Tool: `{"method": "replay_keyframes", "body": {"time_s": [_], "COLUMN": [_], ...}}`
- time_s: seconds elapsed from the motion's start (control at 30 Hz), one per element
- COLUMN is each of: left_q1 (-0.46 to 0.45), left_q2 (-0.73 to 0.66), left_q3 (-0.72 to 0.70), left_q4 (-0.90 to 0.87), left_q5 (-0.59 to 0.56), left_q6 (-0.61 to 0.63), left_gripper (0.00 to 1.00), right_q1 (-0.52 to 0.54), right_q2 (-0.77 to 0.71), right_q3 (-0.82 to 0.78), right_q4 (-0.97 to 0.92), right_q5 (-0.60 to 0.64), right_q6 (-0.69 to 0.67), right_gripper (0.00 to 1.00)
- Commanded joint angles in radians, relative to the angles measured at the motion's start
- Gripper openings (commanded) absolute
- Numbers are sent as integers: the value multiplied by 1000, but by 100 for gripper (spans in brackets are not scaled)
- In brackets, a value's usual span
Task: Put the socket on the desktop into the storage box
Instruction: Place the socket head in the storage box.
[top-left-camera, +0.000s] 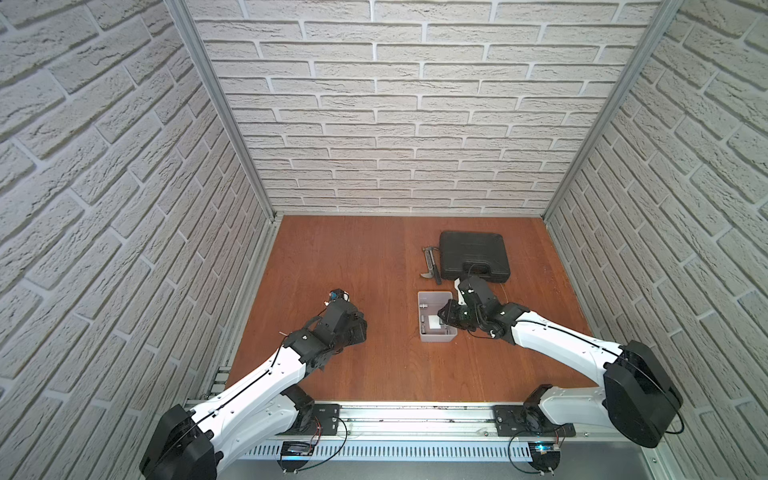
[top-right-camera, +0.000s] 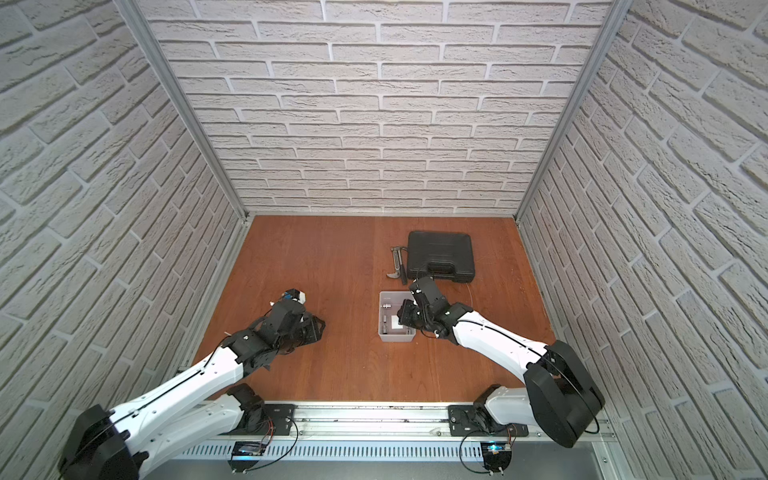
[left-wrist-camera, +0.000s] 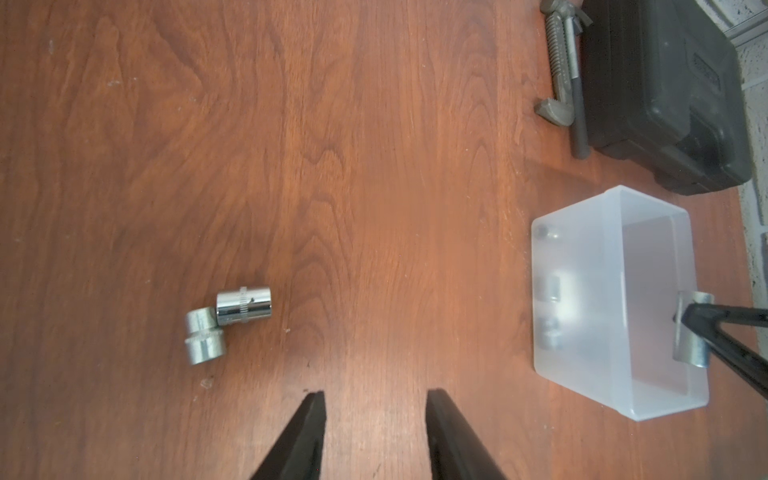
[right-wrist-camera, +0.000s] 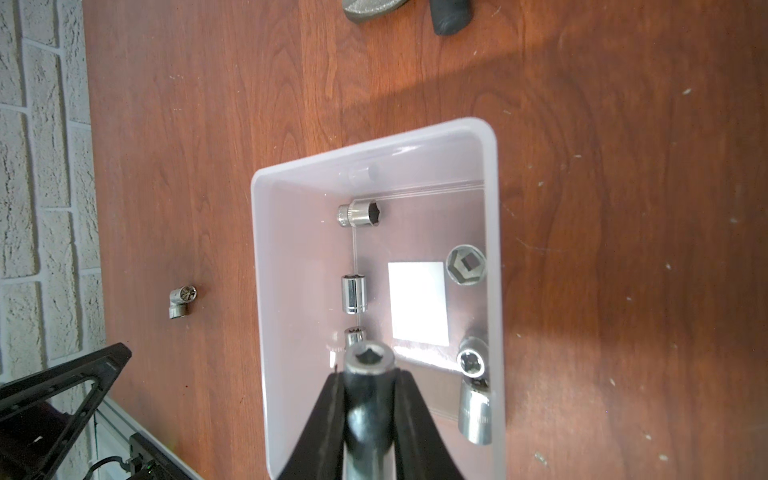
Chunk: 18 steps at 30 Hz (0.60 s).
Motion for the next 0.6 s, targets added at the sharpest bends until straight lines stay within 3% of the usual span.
{"method": "replay_keyframes", "body": {"time_s": [0.0, 0.37, 0.57], "left_q1": [7, 8, 9], "left_q2": [-1, -7, -8], "left_q3": [19, 15, 10], "left_q4": [16, 7, 13], "left_q5": [-4, -8, -6], "left_q6": [3, 6, 5], "left_gripper": [45, 46, 46], "right_q1": [18, 37, 39], "right_q2": [35, 124, 148], "right_q3": [46, 92, 99], "right_q4": [1, -7, -7], "right_q5": [36, 81, 68], "right_q6": [-41, -65, -71], "right_gripper": [13, 14, 28]}}
